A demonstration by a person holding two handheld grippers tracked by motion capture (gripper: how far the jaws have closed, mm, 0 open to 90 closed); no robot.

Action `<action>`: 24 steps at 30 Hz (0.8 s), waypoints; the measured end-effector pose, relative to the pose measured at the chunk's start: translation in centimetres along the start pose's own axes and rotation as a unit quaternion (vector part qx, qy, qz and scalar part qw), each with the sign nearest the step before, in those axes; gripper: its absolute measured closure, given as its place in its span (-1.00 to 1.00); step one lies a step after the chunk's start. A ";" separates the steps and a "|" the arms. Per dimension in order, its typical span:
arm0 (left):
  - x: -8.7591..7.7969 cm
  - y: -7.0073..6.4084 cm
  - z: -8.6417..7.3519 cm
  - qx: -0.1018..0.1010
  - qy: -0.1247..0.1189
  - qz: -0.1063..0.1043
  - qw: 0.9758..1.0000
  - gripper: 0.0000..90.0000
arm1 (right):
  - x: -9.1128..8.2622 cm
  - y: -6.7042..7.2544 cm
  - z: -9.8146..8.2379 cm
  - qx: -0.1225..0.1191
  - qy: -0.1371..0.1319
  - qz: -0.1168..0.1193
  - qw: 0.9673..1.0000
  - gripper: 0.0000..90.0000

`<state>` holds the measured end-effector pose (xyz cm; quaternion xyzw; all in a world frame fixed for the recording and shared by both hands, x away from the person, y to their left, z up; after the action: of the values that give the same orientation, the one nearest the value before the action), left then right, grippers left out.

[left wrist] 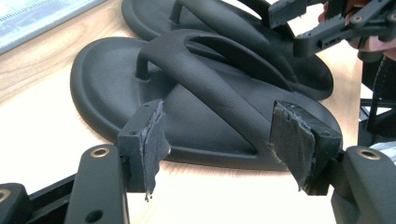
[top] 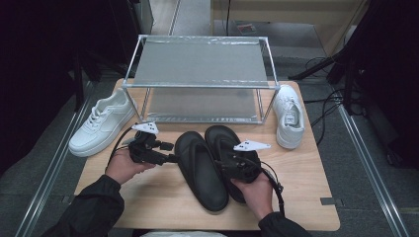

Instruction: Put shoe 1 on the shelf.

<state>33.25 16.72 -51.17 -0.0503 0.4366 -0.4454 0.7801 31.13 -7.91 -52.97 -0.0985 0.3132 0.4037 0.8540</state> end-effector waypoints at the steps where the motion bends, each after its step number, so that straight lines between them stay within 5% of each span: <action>1: 0.0 0.0 0.0 0.000 -0.002 0.001 1.000 -0.20 | 0.1 0.1 0.0 -0.001 0.000 -0.001 1.000 -0.06; 11: -0.3 0.3 0.1 -0.001 -0.006 0.005 1.000 -0.20 | 1.5 0.8 -0.4 -0.007 0.010 0.000 1.000 -0.09; 24: -0.5 0.5 0.3 -0.005 -0.017 0.007 1.000 -0.21 | 4.2 1.0 -0.5 -0.001 0.011 -0.032 0.999 0.02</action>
<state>33.62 17.31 -50.89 -0.0593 0.4257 -0.4367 0.7903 32.16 -4.85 -55.89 -0.1133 0.3188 0.3753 0.8630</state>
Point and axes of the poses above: each handheld gripper's, and its own axes: x roughly forward along the jaws, z roughly out of its top, y roughly to its left, the point moved 6 cm from there along x, roughly forward along the jaws, and after that the axes turned 12 degrees about -x, right-handed, at the moved point
